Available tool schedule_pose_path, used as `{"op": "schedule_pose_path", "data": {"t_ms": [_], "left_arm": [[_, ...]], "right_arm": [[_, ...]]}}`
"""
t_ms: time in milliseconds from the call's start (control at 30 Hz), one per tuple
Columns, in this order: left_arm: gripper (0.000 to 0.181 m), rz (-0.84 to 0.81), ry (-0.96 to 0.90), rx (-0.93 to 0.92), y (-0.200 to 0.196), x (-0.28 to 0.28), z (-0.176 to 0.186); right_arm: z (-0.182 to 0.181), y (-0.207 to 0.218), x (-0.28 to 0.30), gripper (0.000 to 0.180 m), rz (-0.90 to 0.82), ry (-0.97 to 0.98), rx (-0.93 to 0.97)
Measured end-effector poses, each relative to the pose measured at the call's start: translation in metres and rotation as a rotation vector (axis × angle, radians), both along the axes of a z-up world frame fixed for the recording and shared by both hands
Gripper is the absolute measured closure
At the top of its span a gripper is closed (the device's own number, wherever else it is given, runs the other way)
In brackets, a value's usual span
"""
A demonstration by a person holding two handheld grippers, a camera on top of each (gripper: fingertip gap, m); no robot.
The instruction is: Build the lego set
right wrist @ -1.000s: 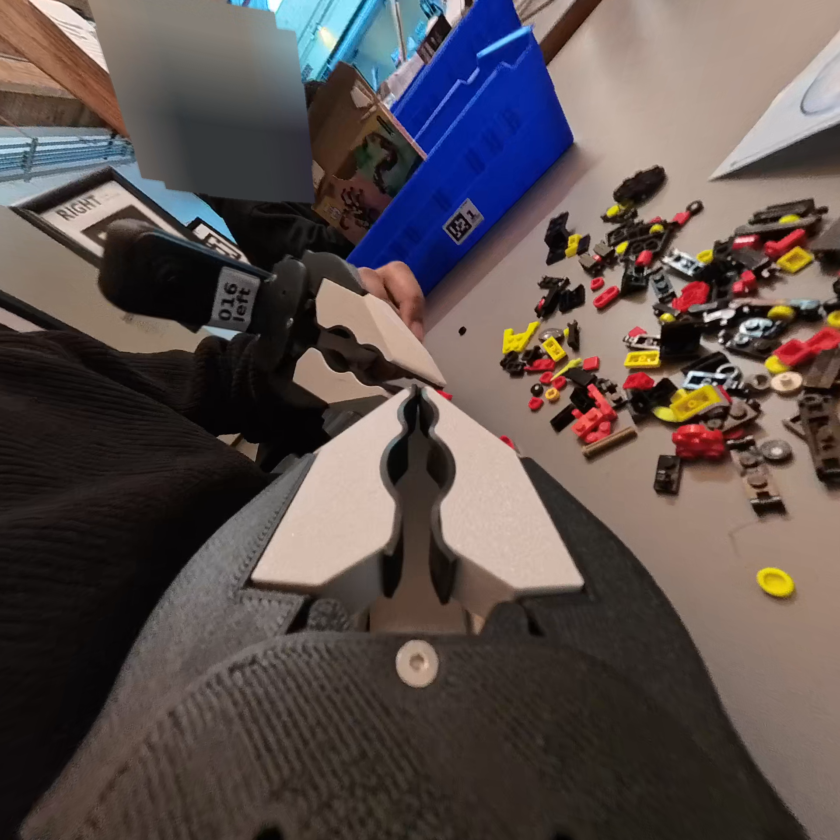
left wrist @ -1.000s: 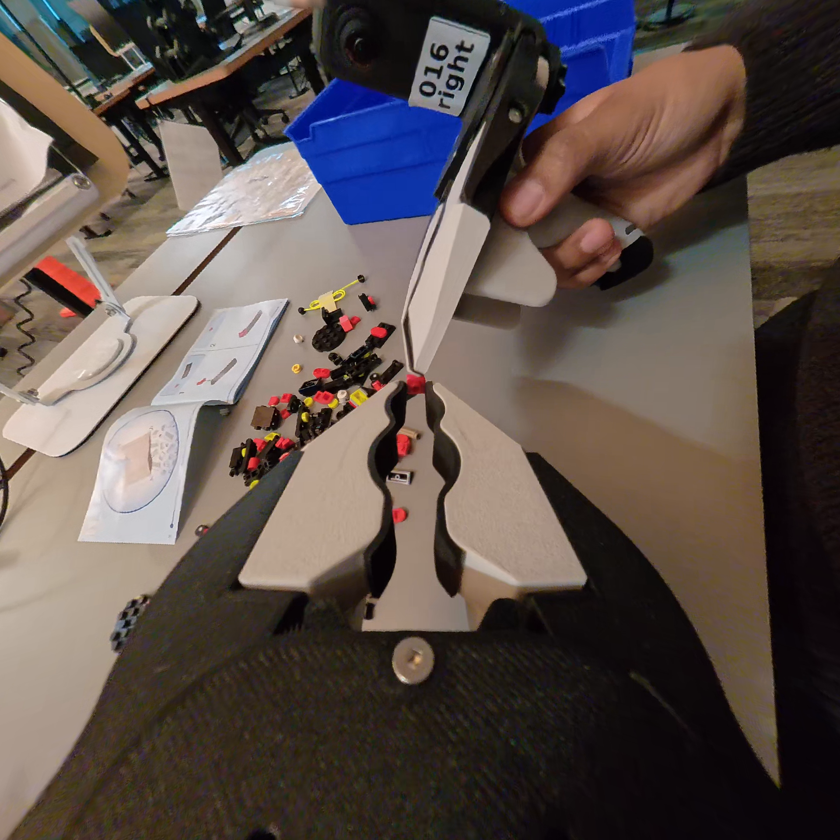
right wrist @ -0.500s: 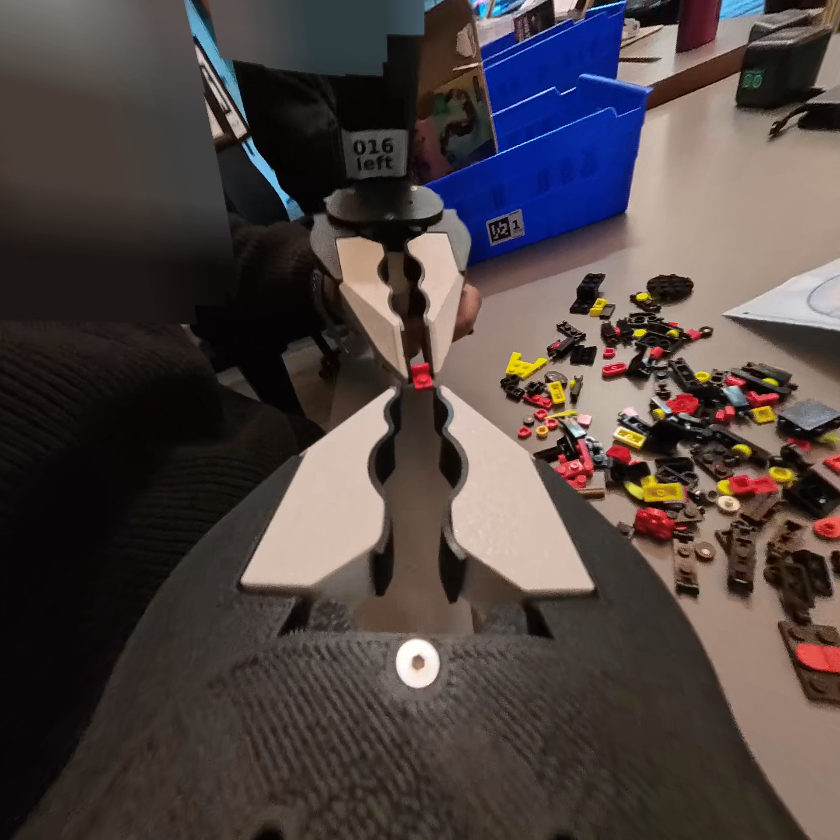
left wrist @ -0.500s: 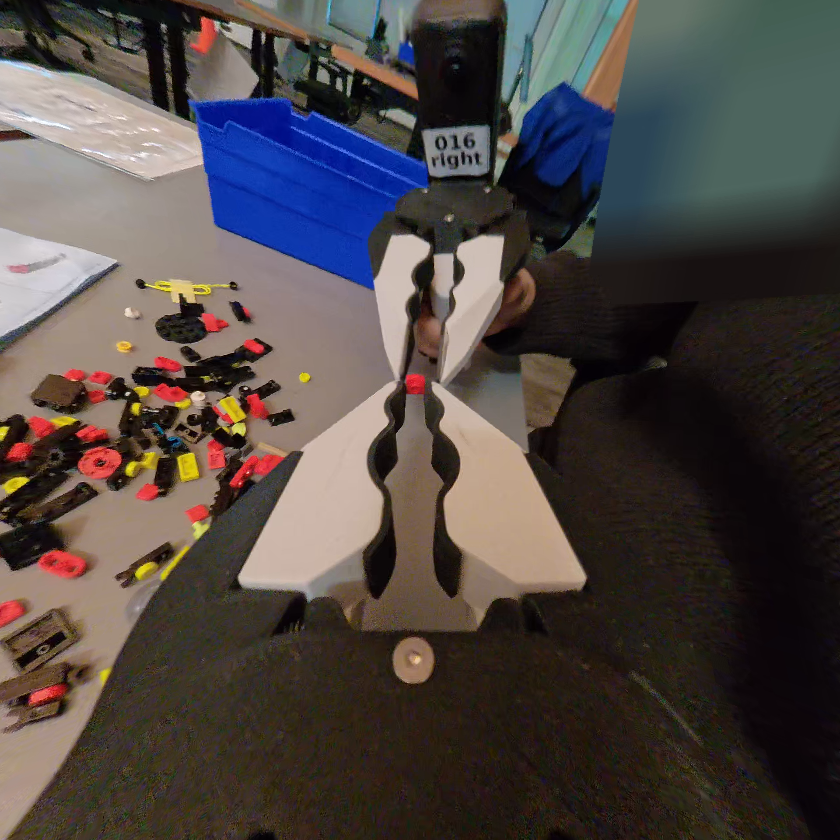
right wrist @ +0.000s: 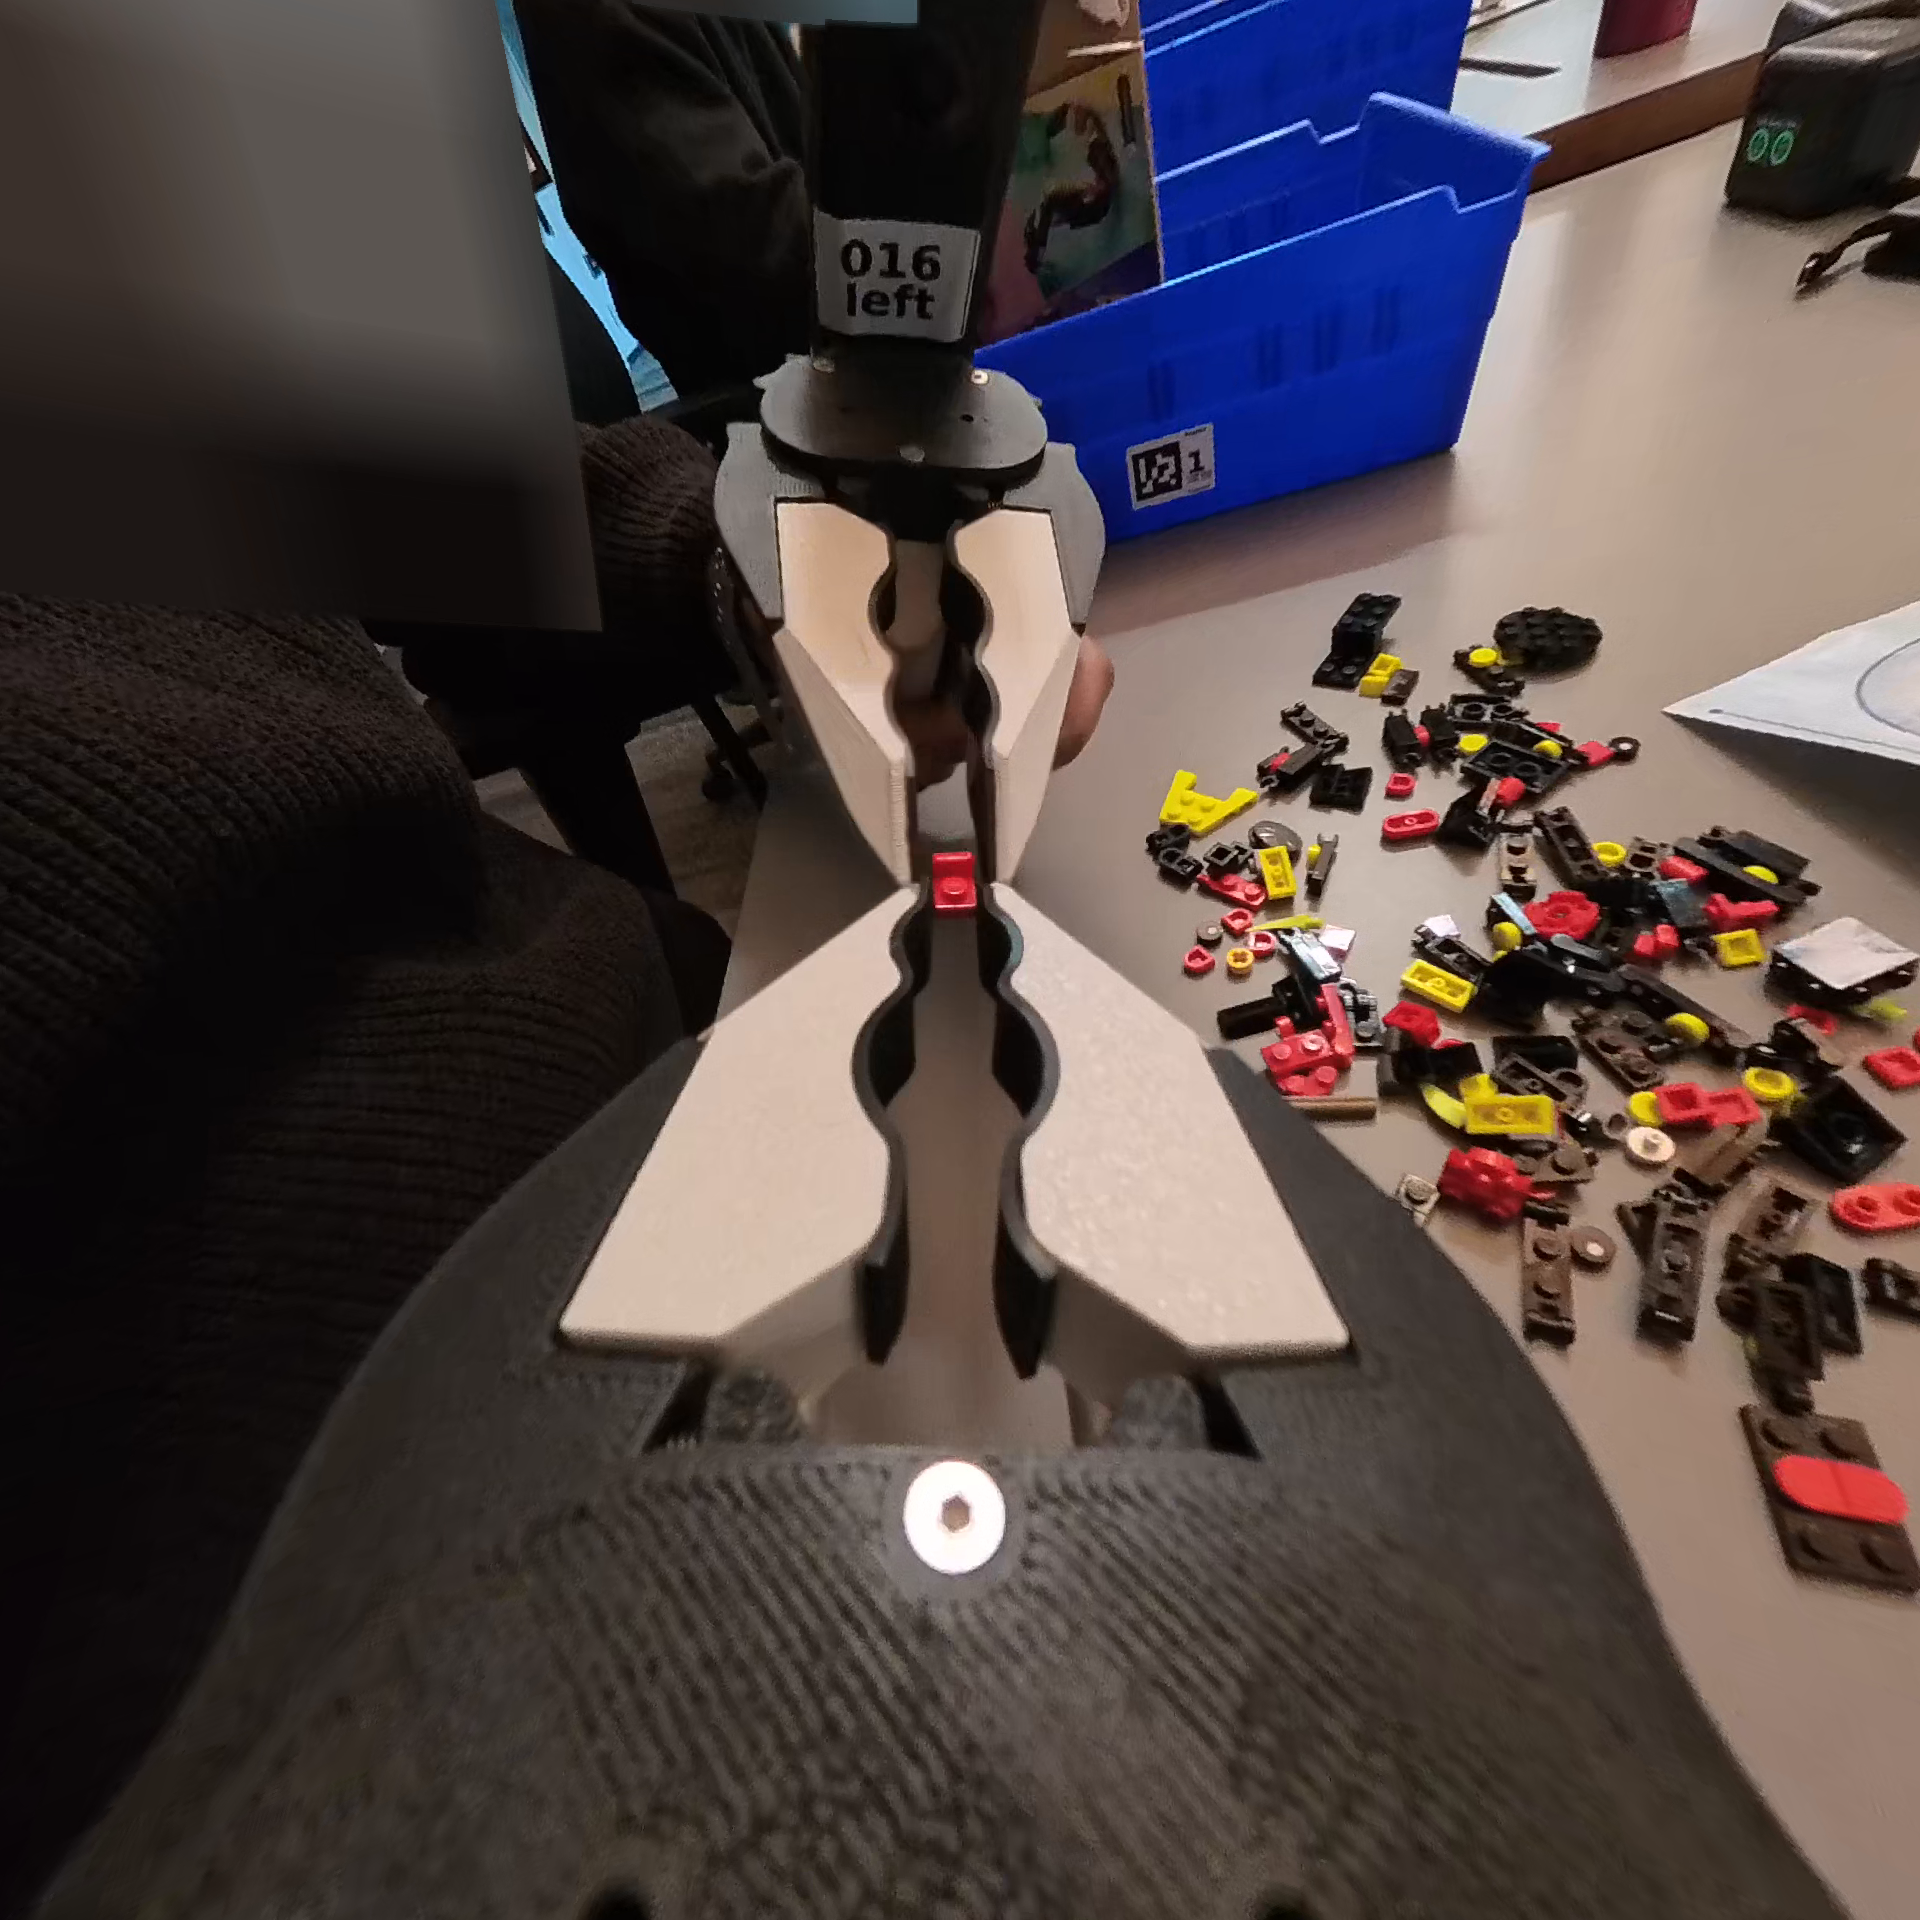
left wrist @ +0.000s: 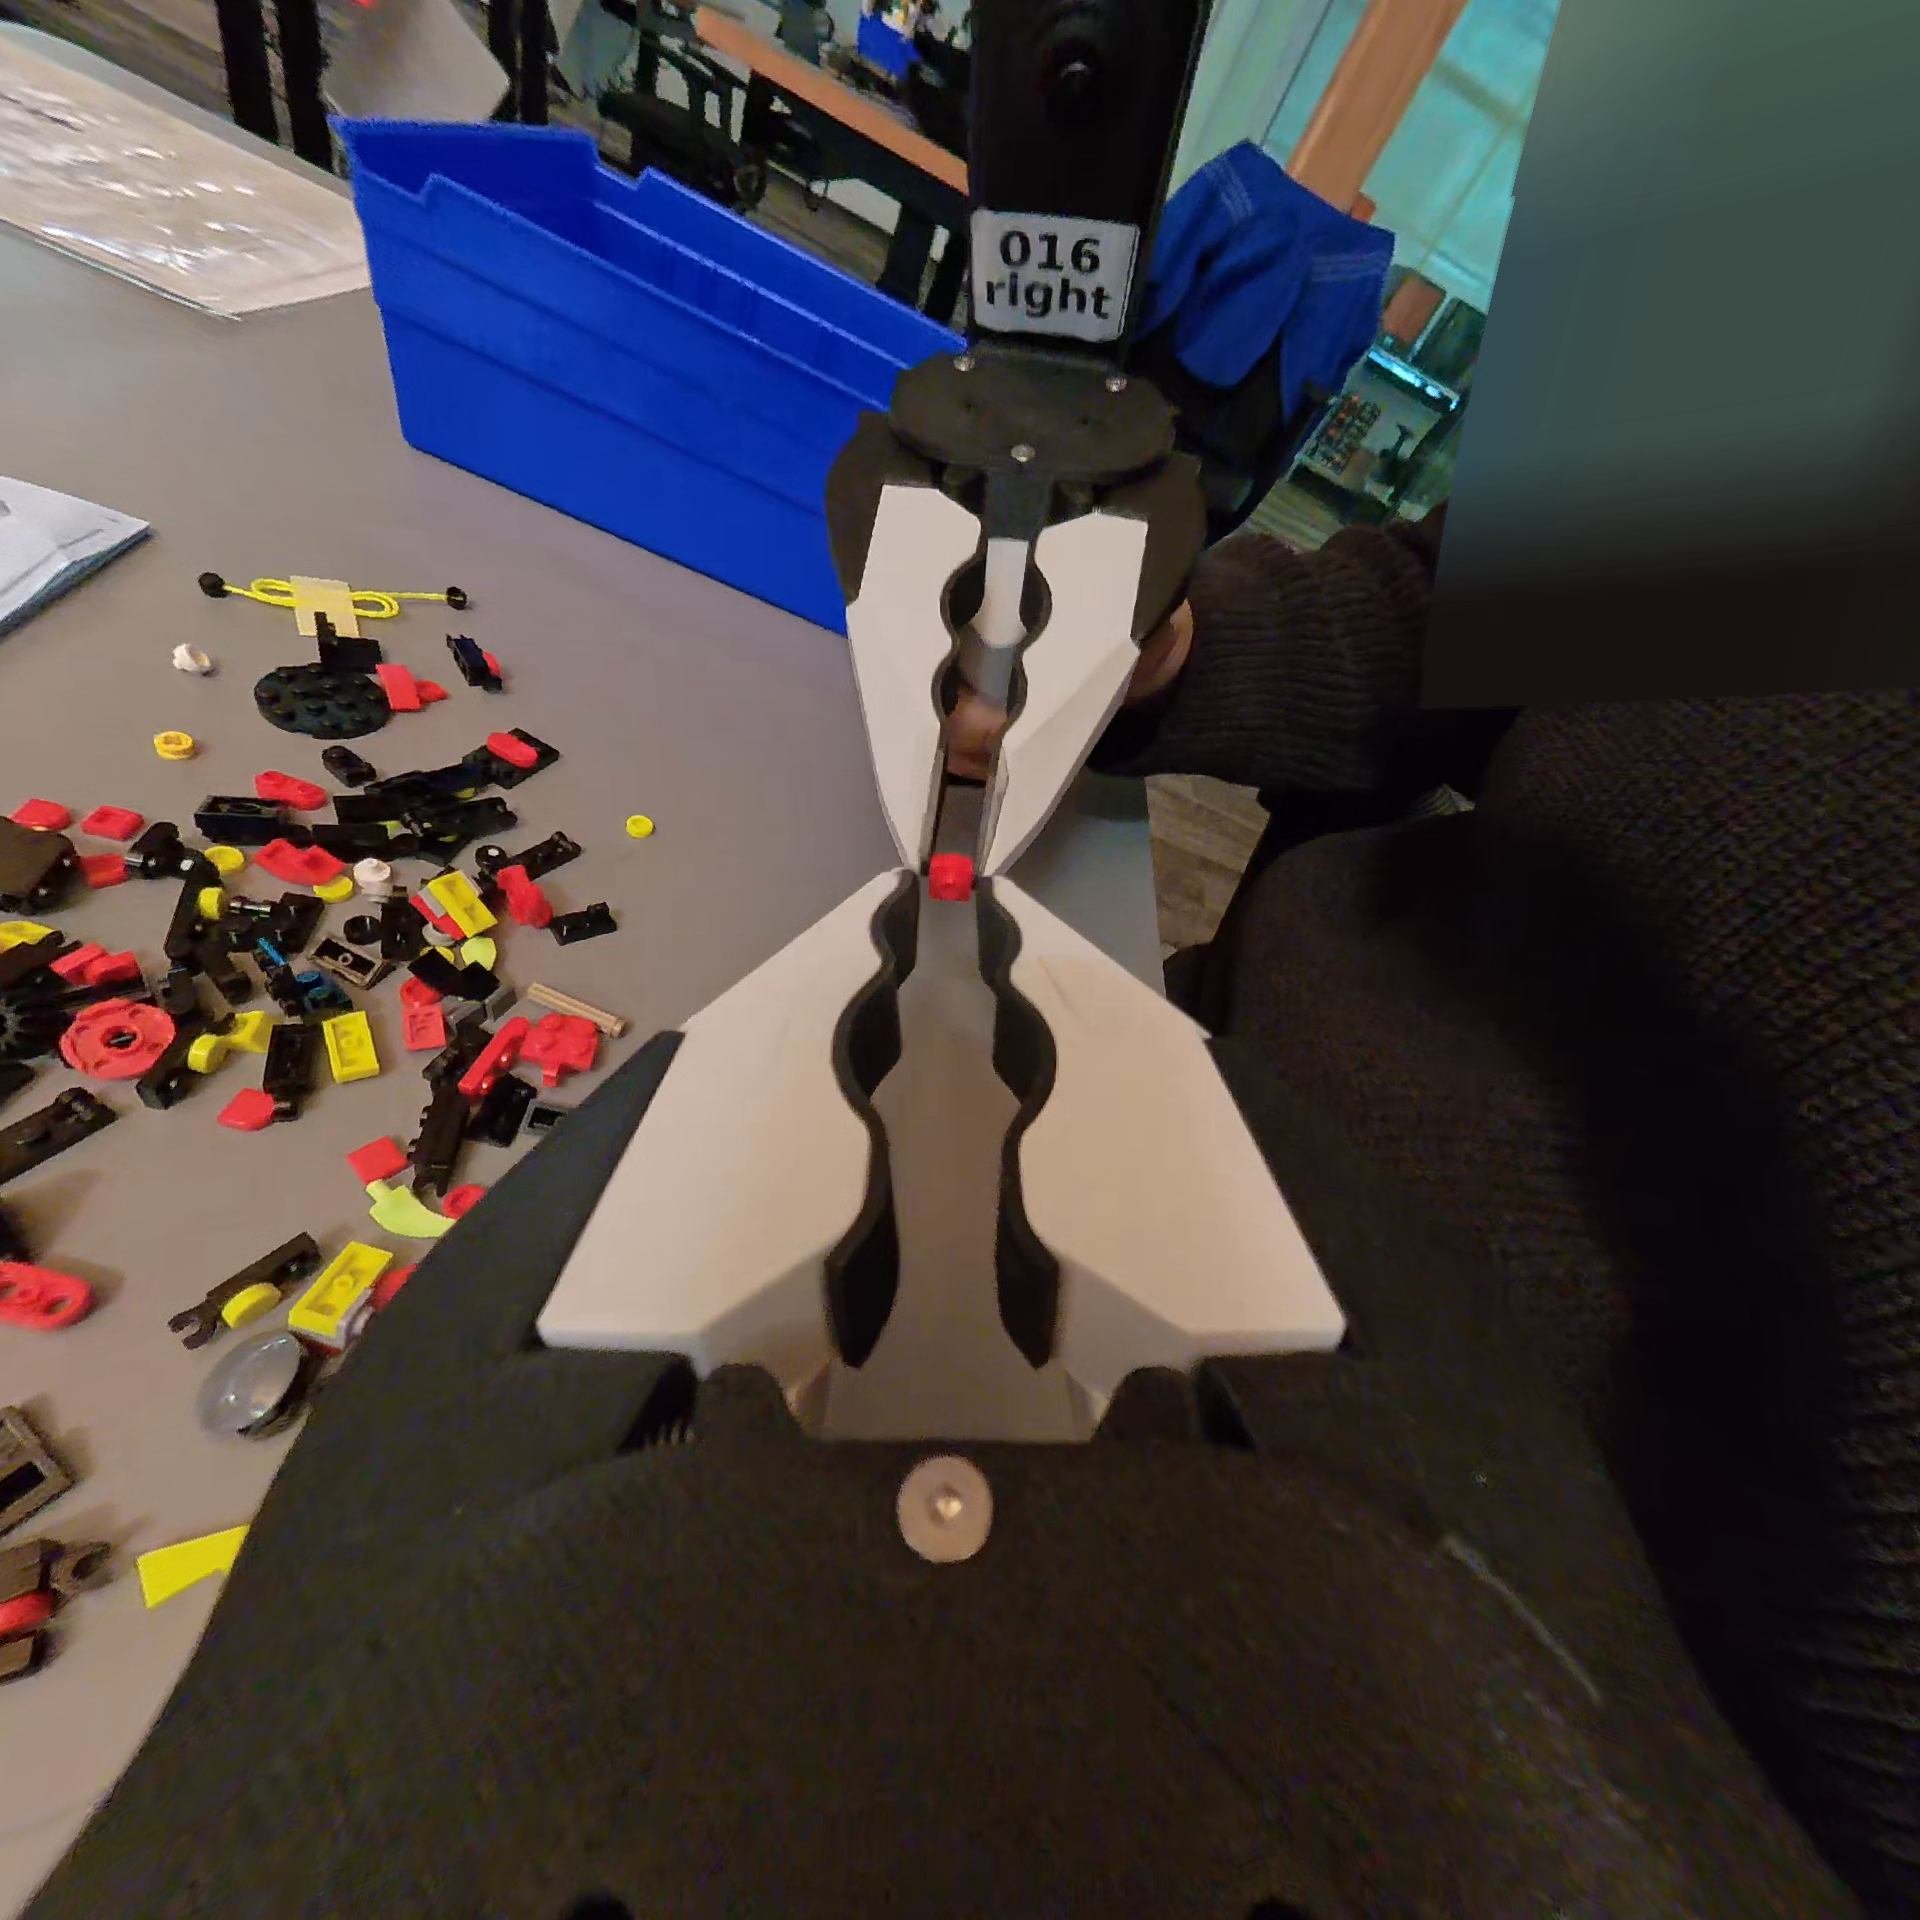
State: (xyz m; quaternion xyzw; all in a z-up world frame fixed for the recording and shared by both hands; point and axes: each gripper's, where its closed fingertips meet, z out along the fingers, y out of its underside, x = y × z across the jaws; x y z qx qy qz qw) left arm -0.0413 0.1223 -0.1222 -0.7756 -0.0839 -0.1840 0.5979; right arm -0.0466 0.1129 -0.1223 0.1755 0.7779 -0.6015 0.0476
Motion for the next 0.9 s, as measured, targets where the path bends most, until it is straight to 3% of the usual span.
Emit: {"op": "schedule_pose_path", "data": {"t_ms": [433, 900], "left_arm": [[0.17, -0.032, 0.346, -0.259, -0.003, 0.006, -0.046], [0.175, -0.064, 0.472, -0.336, -0.003, 0.013, -0.06]], "right_arm": [[-0.053, 0.003, 0.009, 0.173, 0.051, 0.213, 0.432], [-0.056, 0.0, 0.014, 0.174, 0.068, 0.253, 0.466]]}}
